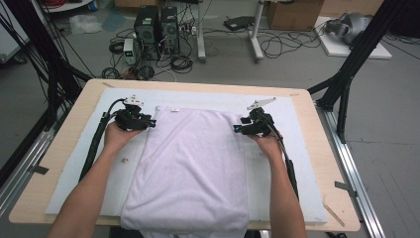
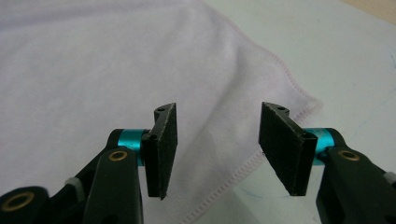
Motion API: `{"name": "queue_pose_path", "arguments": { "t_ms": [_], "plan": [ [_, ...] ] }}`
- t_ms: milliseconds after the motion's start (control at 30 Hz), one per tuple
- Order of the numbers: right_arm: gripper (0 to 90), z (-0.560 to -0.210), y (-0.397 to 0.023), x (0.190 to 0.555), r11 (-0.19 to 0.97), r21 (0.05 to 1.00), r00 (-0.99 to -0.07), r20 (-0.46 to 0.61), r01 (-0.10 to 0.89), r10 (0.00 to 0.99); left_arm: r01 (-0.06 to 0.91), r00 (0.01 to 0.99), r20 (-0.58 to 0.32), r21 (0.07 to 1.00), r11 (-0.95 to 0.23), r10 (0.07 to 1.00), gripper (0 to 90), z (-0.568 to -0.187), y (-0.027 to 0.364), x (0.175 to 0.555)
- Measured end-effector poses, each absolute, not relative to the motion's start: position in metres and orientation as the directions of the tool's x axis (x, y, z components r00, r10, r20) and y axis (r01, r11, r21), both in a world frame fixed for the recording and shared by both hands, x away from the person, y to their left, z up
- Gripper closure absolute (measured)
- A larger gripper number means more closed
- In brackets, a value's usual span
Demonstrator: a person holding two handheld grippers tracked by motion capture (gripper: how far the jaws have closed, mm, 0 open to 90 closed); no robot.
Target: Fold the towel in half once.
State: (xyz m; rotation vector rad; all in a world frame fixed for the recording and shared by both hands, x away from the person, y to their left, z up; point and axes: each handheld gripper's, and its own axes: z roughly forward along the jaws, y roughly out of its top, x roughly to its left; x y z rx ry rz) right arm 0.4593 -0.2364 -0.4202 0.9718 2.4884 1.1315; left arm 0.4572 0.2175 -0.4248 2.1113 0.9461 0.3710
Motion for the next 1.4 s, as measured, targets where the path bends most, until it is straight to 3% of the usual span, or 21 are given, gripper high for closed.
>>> {"name": "queue_pose_path", "arguments": {
  "t_ms": [167, 233, 300, 400, 467, 567, 900, 1133, 1300, 1400],
  "plan": [
    [50.6, -0.43, -0.235, 0.461, 0.472, 0.723, -0.728, 0.062, 0.505, 0.683, 0.516, 0.661, -0.002, 0.728, -0.452, 0.751, 62.5, -0.439, 0.206, 0.457],
    [51.7, -0.434, -0.233, 0.461, 0.491, 0.707, -0.725, 0.046, 0.51, 0.687, 0.517, 0.654, 0.008, 0.725, -0.455, 0.757, 67.0, -0.439, 0.205, 0.457],
    [54.4, -0.438, -0.232, 0.461, 0.503, 0.691, -0.72, 0.035, 0.519, 0.693, 0.507, 0.665, 0.018, 0.722, -0.47, 0.746, 78.0, -0.439, 0.204, 0.456],
    [63.5, -0.44, -0.231, 0.459, 0.509, 0.697, -0.71, -0.001, 0.504, 0.704, 0.495, 0.673, 0.049, 0.712, -0.498, 0.738, 85.0, -0.437, 0.201, 0.454],
    [76.2, -0.439, -0.232, 0.458, 0.503, 0.695, -0.709, 0.014, 0.514, 0.705, 0.5, 0.668, 0.043, 0.713, -0.491, 0.743, 87.0, -0.436, 0.202, 0.454],
    [83.7, -0.438, -0.232, 0.458, 0.505, 0.691, -0.718, 0.029, 0.518, 0.696, 0.503, 0.674, 0.032, 0.712, -0.49, 0.738, 89.6, -0.434, 0.204, 0.454],
    [85.6, -0.408, -0.236, 0.449, 0.477, 0.744, -0.739, 0.034, 0.468, 0.672, 0.467, 0.671, 0.018, 0.766, -0.441, 0.741, 89.8, -0.412, 0.218, 0.446],
    [85.6, -0.376, -0.237, 0.424, 0.458, 0.785, -0.787, 0.059, 0.416, 0.614, 0.394, 0.699, 0.024, 0.821, -0.414, 0.714, 89.8, -0.384, 0.232, 0.42],
    [85.5, -0.374, -0.235, 0.406, 0.508, 0.771, -0.811, 0.018, 0.384, 0.585, 0.393, 0.715, 0.026, 0.811, -0.434, 0.698, 89.6, -0.388, 0.236, 0.409],
    [85.3, -0.383, -0.237, 0.411, 0.496, 0.76, -0.792, 0.04, 0.42, 0.609, 0.386, 0.715, 0.029, 0.817, -0.429, 0.699, 86.1, -0.398, 0.224, 0.418]
  ]
}}
